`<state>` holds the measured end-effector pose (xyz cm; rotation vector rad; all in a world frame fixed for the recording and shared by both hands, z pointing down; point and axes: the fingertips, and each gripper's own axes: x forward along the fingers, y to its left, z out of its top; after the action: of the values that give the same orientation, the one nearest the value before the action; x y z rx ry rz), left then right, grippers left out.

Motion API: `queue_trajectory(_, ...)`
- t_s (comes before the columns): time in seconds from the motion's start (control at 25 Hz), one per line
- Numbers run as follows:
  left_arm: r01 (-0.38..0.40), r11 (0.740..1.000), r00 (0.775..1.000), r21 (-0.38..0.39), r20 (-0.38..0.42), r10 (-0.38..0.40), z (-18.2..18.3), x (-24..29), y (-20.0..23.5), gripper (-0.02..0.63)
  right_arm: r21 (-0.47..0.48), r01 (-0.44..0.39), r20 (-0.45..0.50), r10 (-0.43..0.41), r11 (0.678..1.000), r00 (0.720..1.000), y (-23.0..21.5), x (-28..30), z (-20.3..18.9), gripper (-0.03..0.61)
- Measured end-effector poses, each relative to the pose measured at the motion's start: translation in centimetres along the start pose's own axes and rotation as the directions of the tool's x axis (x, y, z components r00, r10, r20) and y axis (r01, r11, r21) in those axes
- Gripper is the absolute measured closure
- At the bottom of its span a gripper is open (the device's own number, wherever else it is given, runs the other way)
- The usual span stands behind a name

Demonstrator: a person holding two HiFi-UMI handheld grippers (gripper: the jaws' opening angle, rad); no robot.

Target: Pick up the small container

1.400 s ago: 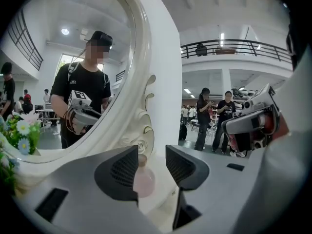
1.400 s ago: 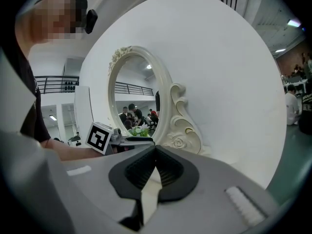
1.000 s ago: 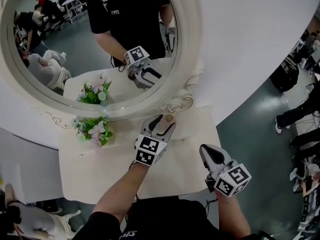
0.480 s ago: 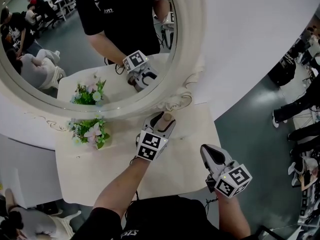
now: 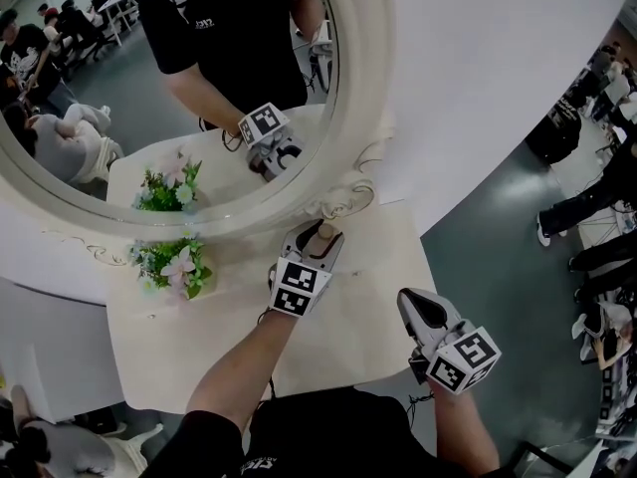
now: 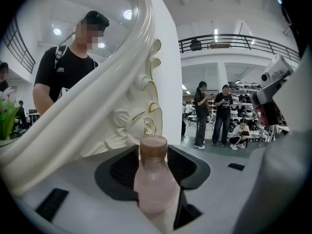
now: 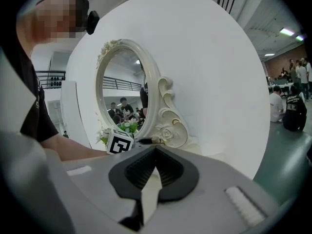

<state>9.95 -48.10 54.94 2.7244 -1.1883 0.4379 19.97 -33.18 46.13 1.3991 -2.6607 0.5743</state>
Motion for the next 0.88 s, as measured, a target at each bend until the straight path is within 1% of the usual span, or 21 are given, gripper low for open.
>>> queue_trajectory(0.08, -0.005, 1.0, 1.0, 0.0, 0.007, 0.005, 0.1, 0.0, 0.0, 0.436, 0.001, 0.003, -0.001, -0.003, 1.0, 1.0, 0.1, -0.2, -0.1, 0.568)
queue_trajectory(0.2, -0.029, 1.0, 0.999, -0.005, 0.017, 0.029, 0.3, -0.1, 0.1, 0.465, -0.001, 0.007, -0.001, -0.007, 1.0, 1.0, 0.2, -0.6, -0.1, 0.568)
queue_trajectory(0.32, -0.04, 0.999, 0.999, -0.014, 0.013, 0.04, 0.3, -0.1, 0.2, 0.469, -0.006, 0.012, 0.001, -0.012, 1.0, 1.0, 0.4, -1.1, 0.0, 0.568)
queue_trajectory(0.48, -0.03, 0.999, 1.0, -0.025, -0.004, 0.03, -0.1, -0.4, 0.1, 0.469, -0.007, 0.027, 0.003, -0.027, 1.0, 1.0, 0.5, -1.8, -0.1, 0.568)
queue_trajectory(0.68, -0.005, 1.0, 1.0, -0.016, 0.014, 0.005, 1.5, -1.5, -1.0, 0.469, -0.008, 0.025, 0.019, -0.024, 1.0, 1.0, 0.9, -2.3, 0.4, 0.568)
queue_trajectory(0.88, -0.014, 1.0, 1.0, -0.01, 0.025, 0.014, 3.2, -3.3, -1.9, 0.469, -0.01, 0.006, 0.043, -0.005, 1.0, 0.999, 1.5, -2.2, 1.2, 0.568)
